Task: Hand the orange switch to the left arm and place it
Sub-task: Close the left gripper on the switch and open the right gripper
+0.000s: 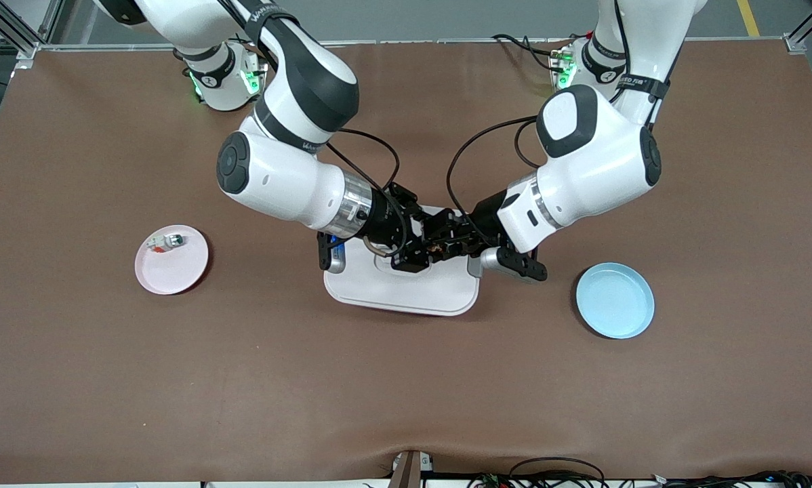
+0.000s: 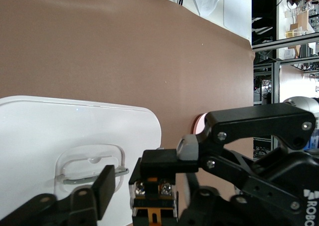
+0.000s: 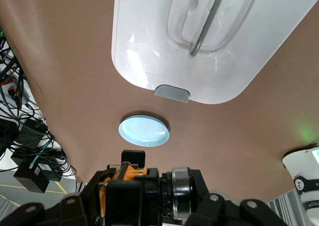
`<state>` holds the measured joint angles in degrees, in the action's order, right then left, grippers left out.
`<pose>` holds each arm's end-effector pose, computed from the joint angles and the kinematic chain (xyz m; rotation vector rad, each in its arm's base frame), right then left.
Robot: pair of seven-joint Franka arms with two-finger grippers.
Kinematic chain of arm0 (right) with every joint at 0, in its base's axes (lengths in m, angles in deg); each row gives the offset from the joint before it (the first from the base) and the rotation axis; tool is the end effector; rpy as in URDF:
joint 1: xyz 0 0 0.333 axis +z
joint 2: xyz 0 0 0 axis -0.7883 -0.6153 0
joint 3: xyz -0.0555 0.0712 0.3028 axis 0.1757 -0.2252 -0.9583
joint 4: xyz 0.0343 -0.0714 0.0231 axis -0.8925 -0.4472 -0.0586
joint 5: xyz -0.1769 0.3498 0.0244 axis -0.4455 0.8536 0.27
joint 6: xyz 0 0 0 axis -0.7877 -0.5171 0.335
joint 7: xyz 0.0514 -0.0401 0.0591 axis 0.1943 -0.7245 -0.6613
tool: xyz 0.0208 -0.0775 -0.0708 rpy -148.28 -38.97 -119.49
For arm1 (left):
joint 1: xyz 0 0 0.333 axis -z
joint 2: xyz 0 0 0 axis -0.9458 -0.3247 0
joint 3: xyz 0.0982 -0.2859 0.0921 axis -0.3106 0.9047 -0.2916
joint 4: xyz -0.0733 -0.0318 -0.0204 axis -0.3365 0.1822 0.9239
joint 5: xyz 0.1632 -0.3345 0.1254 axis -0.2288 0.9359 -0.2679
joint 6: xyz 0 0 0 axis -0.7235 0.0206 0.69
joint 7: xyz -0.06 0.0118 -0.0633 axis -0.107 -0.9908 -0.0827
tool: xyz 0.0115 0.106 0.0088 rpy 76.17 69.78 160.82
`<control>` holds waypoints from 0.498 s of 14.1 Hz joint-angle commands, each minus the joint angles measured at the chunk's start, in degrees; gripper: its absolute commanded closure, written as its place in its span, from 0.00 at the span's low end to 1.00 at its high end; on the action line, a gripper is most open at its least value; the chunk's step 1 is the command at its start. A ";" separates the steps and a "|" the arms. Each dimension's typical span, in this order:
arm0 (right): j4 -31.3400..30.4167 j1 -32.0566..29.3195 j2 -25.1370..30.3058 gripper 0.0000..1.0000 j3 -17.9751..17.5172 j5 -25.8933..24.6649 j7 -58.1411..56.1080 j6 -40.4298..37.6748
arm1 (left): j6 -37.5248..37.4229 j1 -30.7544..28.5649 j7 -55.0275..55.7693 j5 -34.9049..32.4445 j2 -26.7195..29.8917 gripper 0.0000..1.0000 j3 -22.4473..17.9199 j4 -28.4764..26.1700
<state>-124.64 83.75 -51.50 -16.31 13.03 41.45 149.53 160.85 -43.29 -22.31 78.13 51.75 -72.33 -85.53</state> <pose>0.6097 0.4578 0.4900 -1.9265 1.6257 0.6248 0.5995 -0.3638 0.4675 2.3217 0.0098 0.1319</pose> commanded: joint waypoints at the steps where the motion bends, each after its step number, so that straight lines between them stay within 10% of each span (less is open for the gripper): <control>1: 1.91 0.45 -0.96 1.00 0.34 0.82 1.31 -0.49 | 1.20 0.45 -0.95 1.07 -0.67 0.83 -0.19 0.90; 7: 1.83 0.53 -0.96 1.00 0.43 0.74 1.31 -0.49 | 1.20 0.36 -1.04 0.63 -0.67 1.00 -0.28 0.90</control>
<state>-124.63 83.83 -51.74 -16.31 13.03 41.50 149.80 161.15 -43.16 -21.83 78.53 51.69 -72.31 -85.22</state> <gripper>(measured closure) 0.278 0.665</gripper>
